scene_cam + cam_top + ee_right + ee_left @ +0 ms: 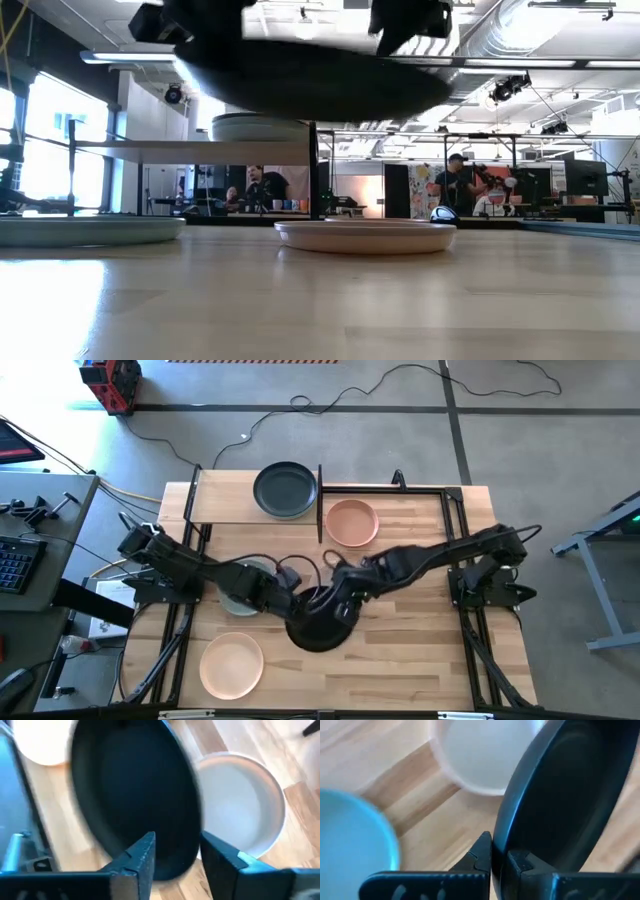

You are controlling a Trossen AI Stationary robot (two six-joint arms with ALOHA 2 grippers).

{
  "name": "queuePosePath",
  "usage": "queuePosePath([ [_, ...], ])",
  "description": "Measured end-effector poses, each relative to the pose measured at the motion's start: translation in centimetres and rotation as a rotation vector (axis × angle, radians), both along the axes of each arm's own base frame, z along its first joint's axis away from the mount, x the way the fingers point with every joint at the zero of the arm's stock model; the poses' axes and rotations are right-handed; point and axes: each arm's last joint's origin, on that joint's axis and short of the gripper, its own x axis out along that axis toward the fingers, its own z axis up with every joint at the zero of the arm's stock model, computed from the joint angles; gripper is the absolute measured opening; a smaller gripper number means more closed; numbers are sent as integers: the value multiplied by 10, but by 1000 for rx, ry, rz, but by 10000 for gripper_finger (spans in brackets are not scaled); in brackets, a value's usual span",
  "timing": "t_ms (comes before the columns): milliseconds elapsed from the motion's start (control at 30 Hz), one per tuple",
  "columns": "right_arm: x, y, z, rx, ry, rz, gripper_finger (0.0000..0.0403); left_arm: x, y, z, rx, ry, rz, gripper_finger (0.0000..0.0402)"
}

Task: Place and stack plates onto a shelf
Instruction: Stack the black plate on top of the dark blue plate on the shelf

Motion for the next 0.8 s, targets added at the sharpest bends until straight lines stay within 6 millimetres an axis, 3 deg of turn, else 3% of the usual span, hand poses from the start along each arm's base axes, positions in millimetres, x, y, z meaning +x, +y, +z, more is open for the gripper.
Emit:
queuePosePath([
  [367, -26, -42, 46, -25, -146, -30, 154, -13, 49, 20, 14, 52, 61, 2],
  [567, -33, -56, 54, -67, -159, -14, 154, -28, 91, 46, 38, -20, 98, 3],
  [800, -32, -69, 52, -129, -144, 36, 154, -60, 149, 77, 87, -110, 197, 5],
])
